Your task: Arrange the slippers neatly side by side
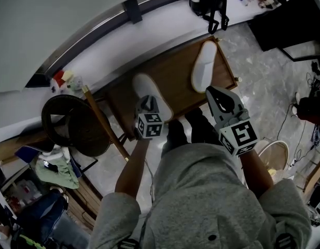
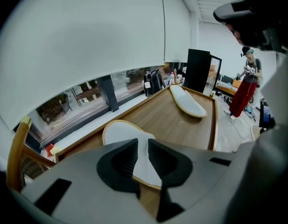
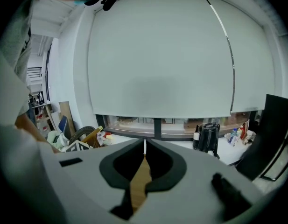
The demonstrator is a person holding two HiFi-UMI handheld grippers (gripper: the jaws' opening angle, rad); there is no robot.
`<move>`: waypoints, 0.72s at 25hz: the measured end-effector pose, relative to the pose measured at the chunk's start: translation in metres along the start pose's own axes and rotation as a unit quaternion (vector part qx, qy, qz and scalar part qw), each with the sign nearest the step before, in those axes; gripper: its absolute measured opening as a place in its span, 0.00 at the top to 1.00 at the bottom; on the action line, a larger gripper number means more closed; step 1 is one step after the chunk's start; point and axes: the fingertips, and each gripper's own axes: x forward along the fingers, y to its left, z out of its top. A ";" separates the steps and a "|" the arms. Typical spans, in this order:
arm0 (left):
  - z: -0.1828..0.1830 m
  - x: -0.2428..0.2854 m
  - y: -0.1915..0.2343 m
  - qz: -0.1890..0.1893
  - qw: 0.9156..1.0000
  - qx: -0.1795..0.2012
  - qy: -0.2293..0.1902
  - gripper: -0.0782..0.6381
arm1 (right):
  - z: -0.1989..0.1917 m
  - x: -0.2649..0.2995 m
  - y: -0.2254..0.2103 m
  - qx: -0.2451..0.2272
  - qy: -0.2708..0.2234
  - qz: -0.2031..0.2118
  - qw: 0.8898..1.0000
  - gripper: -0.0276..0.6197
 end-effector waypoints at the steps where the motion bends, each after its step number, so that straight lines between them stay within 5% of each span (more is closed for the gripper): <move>1: 0.000 -0.002 0.000 -0.002 1.000 -0.009 0.000 0.78 | -0.001 -0.001 -0.002 -0.004 0.003 0.001 1.000 0.91; 4: 0.001 -0.008 0.000 -0.007 0.999 -0.040 -0.003 0.67 | -0.003 -0.002 -0.010 -0.021 0.015 0.006 1.000 0.91; 12: 0.021 -0.048 0.017 0.048 0.990 -0.120 -0.053 0.65 | -0.005 0.005 -0.060 -0.084 0.037 0.028 0.995 0.91; 18: 0.042 -0.083 0.012 0.070 0.970 -0.204 -0.115 0.65 | -0.018 0.010 -0.088 -0.109 0.060 0.068 0.990 0.91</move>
